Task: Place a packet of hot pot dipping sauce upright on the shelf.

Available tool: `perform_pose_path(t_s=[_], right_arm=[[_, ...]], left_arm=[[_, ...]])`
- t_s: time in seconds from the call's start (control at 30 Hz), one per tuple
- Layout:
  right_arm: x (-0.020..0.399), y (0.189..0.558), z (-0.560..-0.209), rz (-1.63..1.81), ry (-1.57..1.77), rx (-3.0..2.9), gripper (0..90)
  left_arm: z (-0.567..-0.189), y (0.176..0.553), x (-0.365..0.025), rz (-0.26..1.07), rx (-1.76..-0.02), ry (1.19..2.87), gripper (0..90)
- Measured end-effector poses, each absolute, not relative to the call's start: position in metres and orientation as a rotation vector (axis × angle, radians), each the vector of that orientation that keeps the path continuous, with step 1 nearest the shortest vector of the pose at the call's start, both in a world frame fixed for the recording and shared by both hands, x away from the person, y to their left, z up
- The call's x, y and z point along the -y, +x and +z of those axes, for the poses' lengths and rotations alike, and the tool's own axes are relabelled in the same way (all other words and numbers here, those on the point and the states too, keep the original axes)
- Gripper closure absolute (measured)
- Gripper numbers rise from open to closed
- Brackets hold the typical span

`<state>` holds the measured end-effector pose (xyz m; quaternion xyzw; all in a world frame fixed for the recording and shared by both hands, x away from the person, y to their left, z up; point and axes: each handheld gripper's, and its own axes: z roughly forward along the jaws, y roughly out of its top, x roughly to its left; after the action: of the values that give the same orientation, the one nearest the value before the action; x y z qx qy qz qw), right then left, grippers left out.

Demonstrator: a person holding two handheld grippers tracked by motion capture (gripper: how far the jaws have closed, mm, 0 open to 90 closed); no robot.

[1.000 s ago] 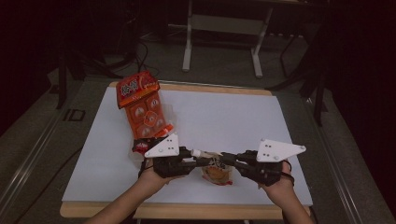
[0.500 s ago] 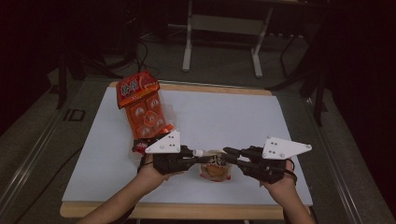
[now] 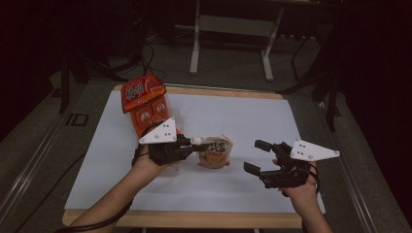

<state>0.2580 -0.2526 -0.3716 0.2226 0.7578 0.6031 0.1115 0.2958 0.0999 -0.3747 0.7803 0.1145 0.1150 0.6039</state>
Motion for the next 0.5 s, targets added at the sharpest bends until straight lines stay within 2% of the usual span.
perform_pose_path(t_s=[0.5], right_arm=[[0.263, 0.260, -0.387, 1.757, 0.672, -2.270, 13.7]], left_arm=[[-0.366, 0.327, -0.158, 0.369, -0.343, 1.760, 89.4]])
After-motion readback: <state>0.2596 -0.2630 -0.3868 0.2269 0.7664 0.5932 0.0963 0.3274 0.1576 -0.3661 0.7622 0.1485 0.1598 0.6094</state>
